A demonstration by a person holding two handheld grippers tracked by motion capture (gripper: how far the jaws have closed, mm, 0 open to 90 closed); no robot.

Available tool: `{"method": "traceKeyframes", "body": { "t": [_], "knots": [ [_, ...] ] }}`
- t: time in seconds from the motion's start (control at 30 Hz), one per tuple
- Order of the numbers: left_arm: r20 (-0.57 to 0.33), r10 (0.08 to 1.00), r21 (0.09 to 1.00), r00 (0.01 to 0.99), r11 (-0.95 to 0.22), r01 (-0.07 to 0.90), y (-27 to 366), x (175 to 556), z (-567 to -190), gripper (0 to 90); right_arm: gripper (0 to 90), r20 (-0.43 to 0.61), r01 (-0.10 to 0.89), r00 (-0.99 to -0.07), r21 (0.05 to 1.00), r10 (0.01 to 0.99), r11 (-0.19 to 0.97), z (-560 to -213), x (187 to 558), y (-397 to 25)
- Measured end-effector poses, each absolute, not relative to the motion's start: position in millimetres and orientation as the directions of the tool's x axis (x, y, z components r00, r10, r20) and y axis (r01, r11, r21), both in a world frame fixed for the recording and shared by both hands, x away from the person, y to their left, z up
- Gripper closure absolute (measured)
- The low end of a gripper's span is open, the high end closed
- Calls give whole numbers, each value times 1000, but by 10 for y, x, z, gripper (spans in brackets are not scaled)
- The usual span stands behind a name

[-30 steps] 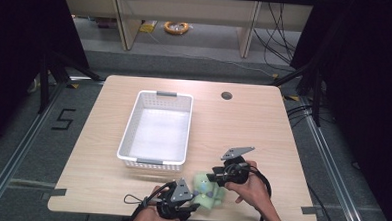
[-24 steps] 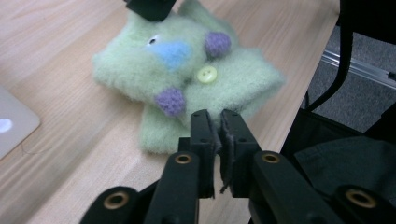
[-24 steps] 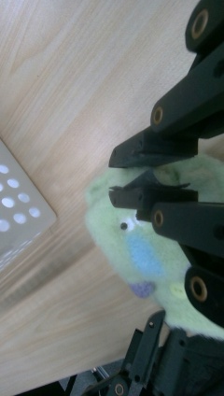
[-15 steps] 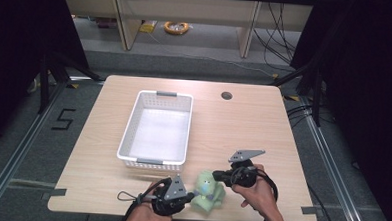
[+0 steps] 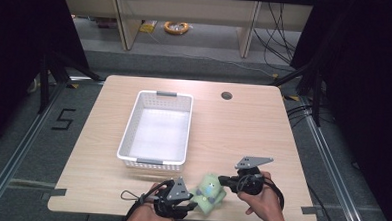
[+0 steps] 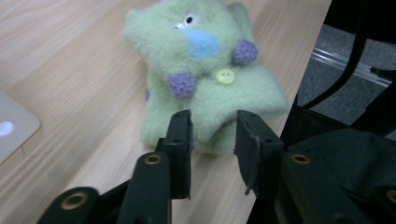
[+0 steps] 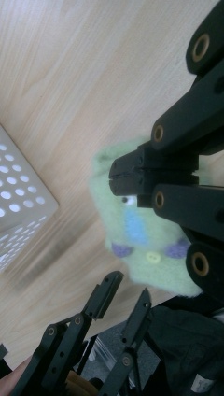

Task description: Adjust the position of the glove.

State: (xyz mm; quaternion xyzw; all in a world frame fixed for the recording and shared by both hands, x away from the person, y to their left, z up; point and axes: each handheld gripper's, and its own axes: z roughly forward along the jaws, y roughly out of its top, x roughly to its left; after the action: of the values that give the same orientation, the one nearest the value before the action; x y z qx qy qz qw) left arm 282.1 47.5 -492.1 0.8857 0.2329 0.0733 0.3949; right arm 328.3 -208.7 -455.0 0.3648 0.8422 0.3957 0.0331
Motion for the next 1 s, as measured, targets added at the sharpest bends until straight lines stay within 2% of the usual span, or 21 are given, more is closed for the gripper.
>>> {"method": "traceKeyframes", "body": {
  "t": [0.13,0.27,0.33,0.4,0.43,0.47,0.5,0.53,0.63,0.7,0.77,0.9,1.0],
  "knots": [
    [-41,468,722,883,-597,350,449,2828,-4948,641,886,241,598,-727,683,643,419,-4589,3291,-2102],
    [-60,482,719,874,-586,373,437,2841,-4972,621,689,228,595,-716,694,660,405,-4588,3332,-2108],
    [-43,457,711,889,-611,348,437,2858,-4970,630,672,238,613,-708,675,665,411,-4616,3355,-2085],
    [-64,471,713,880,-595,371,419,2855,-4988,638,648,244,628,-702,655,669,420,-4689,3383,-2052],
    [-74,477,710,876,-592,382,411,2853,-4995,648,656,248,635,-697,649,673,419,-4721,3395,-2044],
    [-64,465,711,883,-600,367,410,2871,-4997,680,702,256,643,-703,628,663,438,-4742,3407,-2059],
    [-65,456,708,888,-606,363,412,2878,-4994,704,702,259,644,-702,629,663,435,-4748,3405,-2067],
    [-68,467,708,882,-599,373,406,2878,-4996,731,770,267,642,-708,630,654,438,-4755,3403,-2071],
    [-64,479,705,876,-599,379,406,2897,-5008,828,818,246,639,-706,626,664,448,-4768,3384,-2069],
    [-71,493,710,867,-586,391,413,2897,-4999,853,832,248,629,-712,643,657,438,-4766,3375,-2057],
    [-89,492,721,866,-568,397,433,2897,-4961,857,836,237,623,-715,643,657,446,-4734,3374,-2072],
    [-52,479,739,877,-572,357,505,2935,-4823,859,841,225,600,-728,666,647,443,-4588,3306,-2098],
    [-61,502,753,862,-544,370,547,2982,-4770,859,843,220,582,-735,690,642,430,-4509,3226,-2116]
  ]
}}
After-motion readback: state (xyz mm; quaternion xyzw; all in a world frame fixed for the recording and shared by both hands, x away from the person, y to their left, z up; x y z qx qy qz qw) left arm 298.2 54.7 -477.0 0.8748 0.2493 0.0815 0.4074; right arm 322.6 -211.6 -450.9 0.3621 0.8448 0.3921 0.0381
